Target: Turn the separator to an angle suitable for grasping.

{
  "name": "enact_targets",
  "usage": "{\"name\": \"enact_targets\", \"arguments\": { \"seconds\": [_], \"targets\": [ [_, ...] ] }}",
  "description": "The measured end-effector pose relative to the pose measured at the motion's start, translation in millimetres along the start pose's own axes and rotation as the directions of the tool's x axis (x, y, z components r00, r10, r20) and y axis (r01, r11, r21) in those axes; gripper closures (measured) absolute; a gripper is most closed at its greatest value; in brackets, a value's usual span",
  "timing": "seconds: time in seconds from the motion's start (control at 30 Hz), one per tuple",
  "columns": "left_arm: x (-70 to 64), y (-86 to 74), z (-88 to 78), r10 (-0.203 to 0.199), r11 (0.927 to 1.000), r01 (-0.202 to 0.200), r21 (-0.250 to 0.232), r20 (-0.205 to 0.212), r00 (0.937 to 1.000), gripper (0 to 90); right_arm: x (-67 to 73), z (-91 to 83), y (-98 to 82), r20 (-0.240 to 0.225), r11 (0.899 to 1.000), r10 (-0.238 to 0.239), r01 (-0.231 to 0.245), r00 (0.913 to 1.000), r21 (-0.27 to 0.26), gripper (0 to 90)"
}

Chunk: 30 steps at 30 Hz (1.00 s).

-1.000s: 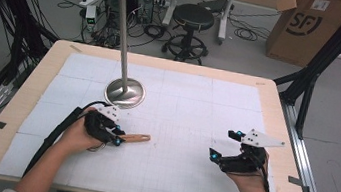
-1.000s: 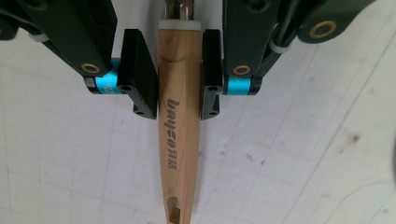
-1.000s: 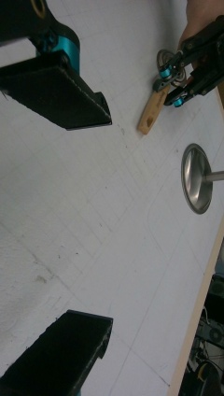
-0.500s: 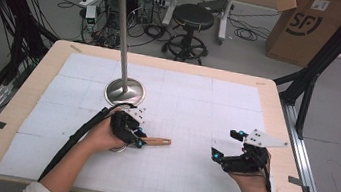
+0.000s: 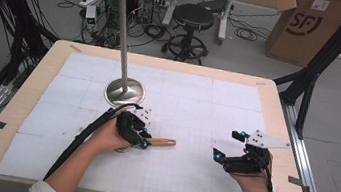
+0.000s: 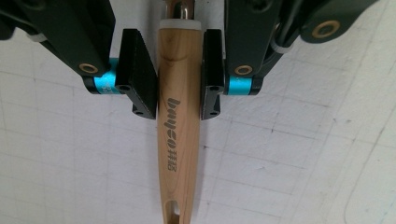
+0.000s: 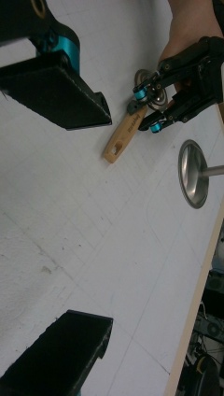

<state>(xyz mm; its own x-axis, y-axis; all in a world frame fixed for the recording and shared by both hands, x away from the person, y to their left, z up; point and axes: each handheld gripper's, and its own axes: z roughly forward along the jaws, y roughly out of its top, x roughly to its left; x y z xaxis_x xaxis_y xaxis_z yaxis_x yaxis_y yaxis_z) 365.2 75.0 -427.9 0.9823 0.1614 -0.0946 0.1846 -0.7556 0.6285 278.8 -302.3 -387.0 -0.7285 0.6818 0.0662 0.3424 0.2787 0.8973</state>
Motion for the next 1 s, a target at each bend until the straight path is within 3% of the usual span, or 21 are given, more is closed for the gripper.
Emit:
{"name": "enact_targets", "arguments": {
  "seconds": [0.23,0.37,0.6,0.8,1.0],
  "targets": [
    [-1.6,2.2,-5.8,-0.007,0.9999,0.007,-0.009,-0.023,0.9997,58.7,0.4,1.1,-0.3,0.0,1.0,0.0,0.0,1.0,0.003,3.3],
    [-5.9,7.3,-1.0,0.018,0.999,-0.017,0.042,-0.037,0.9991,57.5,0.9,1.7,-0.2,-0.001,1.0,-0.001,0.001,1.0,0.007,3.3],
    [-8.6,22.3,10.3,0.066,0.9897,-0.058,0.131,-0.054,0.9963,62.5,0.6,1.3,-0.6,-0.002,1.0,0.0,0.0,1.0,0.006,3.3],
    [-5.4,35.1,14.2,0.076,0.9712,-0.067,0.229,-0.033,0.9965,63.6,-0.1,0.8,-0.8,-0.002,1.0,-0.002,0.002,1.0,0.007,3.3],
    [-5.4,36.2,14.4,0.073,0.9698,-0.063,0.236,-0.037,0.9966,67.2,0.2,-0.1,-0.8,0.0,1.0,0.0,0.0,1.0,0.003,3.3]
  ]
}}
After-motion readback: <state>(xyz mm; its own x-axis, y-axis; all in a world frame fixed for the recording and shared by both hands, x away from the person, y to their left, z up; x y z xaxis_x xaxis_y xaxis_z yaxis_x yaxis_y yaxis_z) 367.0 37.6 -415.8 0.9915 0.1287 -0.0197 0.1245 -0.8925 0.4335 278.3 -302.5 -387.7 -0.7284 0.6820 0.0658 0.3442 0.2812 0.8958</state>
